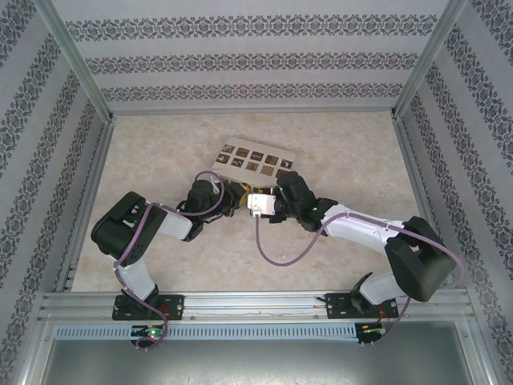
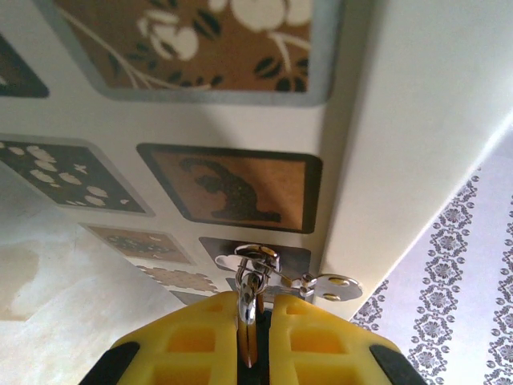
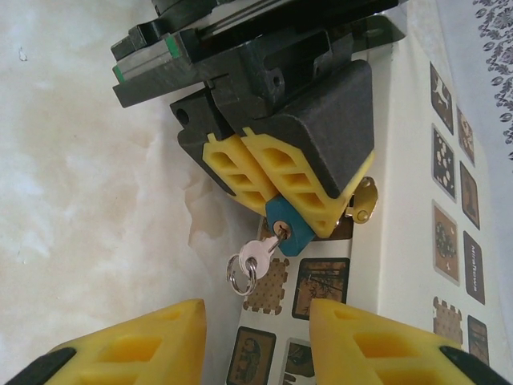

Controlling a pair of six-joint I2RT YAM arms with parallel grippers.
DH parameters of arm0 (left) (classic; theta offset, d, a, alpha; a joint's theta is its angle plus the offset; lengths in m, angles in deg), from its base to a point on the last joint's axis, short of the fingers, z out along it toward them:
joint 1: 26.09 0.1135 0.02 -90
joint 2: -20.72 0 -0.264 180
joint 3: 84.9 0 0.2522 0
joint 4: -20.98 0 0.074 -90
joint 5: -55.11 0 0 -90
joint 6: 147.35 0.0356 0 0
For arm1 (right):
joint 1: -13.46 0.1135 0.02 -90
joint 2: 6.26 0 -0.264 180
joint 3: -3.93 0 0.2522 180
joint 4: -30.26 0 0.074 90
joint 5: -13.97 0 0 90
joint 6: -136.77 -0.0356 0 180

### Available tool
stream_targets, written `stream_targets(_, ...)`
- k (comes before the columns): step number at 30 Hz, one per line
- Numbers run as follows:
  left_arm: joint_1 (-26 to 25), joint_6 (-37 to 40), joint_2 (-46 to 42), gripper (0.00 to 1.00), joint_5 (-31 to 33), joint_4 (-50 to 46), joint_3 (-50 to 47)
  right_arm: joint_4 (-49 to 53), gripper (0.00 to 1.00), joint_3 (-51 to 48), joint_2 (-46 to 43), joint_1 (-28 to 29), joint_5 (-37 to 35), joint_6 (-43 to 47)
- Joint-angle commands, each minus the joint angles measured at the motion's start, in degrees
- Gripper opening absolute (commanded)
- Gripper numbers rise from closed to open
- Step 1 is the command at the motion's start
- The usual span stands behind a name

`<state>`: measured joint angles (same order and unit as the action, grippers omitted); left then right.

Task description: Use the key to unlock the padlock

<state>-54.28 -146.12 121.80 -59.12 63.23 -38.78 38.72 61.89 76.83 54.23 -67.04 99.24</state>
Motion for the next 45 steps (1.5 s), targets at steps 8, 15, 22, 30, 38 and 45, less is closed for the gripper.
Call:
stream_targets(8,-0.64,-0.72,-1.24,0.02,-1.56,3.28,0.38,0.69,0.35,3.42,3.54,0.82,-0.38,0.51)
stream_targets(15,-0.64,-1.22,-0.71,0.02,-1.72,4.31,0.07,0.55,0.32,5.08,5.40,0.77,-0.73,0.70)
stream_targets(22,-0.64,-1.31,-0.39,0.02,-2.08,4.81,0.07,0.29,0.27,6.65,7.17,0.59,-1.50,0.79)
stream_targets(30,-0.70,-1.28,-0.29,0.02,-2.41,5.02,-0.27,0.12,0.18,8.42,8.10,0.48,-0.91,0.00)
stream_targets(38,-0.86,-2.28,0.25,0.02,-2.17,7.02,-0.54,0.04,0.10,8.87,9.58,1.16,-2.08,0.00)
stream_targets(45,-1.47,-3.77,0.21,0.02,-1.69,8.14,-0.37,-4.76,0.05,8.37,11.10,2.62,-7.88,0.82)
